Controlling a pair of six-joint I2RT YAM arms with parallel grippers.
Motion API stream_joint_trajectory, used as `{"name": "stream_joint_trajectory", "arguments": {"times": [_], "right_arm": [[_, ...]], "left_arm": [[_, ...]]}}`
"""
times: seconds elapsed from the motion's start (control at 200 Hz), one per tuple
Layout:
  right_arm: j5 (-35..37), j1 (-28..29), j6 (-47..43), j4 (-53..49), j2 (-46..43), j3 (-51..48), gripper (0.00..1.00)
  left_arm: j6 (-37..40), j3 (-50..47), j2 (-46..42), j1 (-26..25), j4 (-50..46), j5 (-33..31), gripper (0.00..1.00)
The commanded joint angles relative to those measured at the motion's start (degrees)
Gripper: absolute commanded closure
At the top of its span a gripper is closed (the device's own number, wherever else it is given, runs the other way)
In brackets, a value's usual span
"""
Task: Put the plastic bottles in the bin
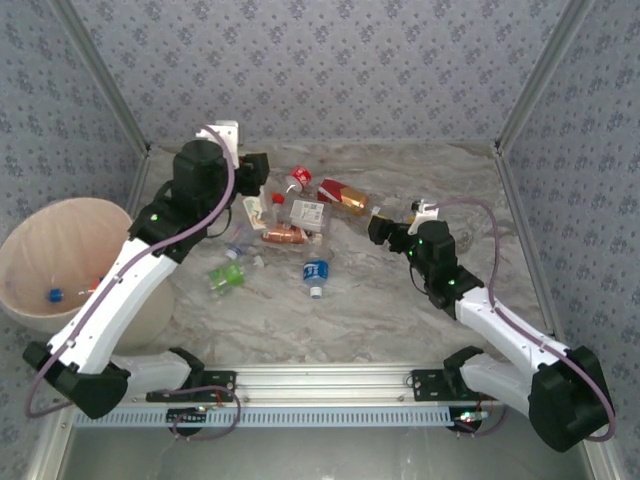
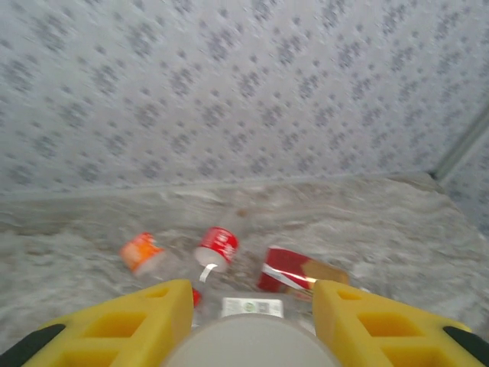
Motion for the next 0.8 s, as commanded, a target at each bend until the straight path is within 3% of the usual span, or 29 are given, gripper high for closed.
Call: {"name": "stream_joint_trajectory", "arguments": {"times": [0.0, 0.205, 0.305, 0.425, 0.535, 0.794], "right_arm": [[2.0, -0.8, 3.4, -0.7, 0.0, 0.0, 0.0], [0.5, -2.0, 4.3, 0.0, 2.6, 1.5, 0.0], [-0.5, -2.2, 4.4, 0.1, 4.3, 3.2, 0.0], [-2.3, -2.5, 4.4, 0.0, 6.5, 5.6, 0.0], [-3.9, -2.5, 4.4, -0.6, 8.0, 7.6, 0.0], [-5.2, -2.7, 3.8, -1.5, 9.8, 10.9, 0.0]], "left_arm": [[7.3, 5.0, -2.6, 0.3, -5.8, -11.1, 0.56], [17.6, 13.4, -5.4, 0.7, -11.4, -33.3, 0.56], [19.7, 12.9, -7.7, 7.0, -11.4, -41.6, 0.55], [16.1, 10.5, -11.2, 19.8, -13.6, -39.5, 0.55], [16.1, 7.7, -13.1, 28.2, -12.9, -39.4, 0.55], [12.3, 4.0, -9.9, 51.4, -18.1, -31.6, 0.55]]}}
